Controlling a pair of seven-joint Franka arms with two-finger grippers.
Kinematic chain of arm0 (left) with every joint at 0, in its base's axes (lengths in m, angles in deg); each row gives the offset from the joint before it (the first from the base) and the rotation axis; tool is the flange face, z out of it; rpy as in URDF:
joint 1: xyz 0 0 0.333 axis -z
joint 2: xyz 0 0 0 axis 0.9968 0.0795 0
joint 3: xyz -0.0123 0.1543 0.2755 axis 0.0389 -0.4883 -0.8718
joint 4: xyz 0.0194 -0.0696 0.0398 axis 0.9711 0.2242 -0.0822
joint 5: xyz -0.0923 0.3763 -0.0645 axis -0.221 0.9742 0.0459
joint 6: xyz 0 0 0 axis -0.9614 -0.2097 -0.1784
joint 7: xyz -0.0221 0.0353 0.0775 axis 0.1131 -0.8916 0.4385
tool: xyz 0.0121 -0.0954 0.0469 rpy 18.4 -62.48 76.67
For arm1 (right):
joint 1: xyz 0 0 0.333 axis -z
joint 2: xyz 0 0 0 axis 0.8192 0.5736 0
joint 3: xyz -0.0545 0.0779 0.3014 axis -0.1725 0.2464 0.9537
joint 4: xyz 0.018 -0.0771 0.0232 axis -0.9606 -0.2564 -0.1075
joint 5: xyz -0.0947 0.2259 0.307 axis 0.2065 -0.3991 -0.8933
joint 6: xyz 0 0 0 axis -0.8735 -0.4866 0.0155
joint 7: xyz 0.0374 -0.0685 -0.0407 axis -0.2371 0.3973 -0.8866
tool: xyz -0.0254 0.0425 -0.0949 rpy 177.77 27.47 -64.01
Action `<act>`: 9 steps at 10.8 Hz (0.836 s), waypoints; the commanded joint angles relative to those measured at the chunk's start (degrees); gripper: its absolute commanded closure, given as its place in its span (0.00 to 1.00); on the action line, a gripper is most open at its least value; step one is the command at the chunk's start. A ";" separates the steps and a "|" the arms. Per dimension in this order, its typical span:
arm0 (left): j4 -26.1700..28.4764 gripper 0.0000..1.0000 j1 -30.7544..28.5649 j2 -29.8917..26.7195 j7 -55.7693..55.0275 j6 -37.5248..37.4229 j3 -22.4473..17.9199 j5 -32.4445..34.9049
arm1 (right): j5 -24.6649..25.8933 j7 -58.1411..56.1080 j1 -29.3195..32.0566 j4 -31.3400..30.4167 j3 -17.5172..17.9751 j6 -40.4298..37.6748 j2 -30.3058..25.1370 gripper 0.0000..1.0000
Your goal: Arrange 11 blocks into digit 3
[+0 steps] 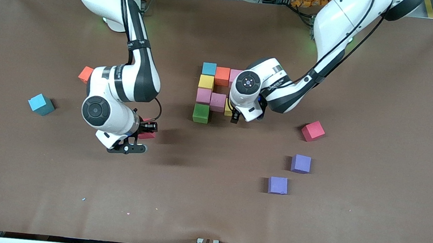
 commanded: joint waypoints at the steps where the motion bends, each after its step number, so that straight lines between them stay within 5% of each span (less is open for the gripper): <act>1: 0.29 0.00 -2.10 -2.99 5.38 -3.96 0.74 0.06 | -0.32 3.71 1.14 3.07 0.80 -1.19 1.85 0.98; 6: -3.82 0.00 -10.27 -3.97 27.07 -9.58 0.30 1.02 | -0.23 14.26 7.64 10.09 12.74 0.03 5.71 0.98; 9: -5.51 0.00 -15.98 -3.97 55.76 -10.12 0.30 1.02 | -0.15 17.25 5.37 10.63 14.07 6.34 8.52 0.98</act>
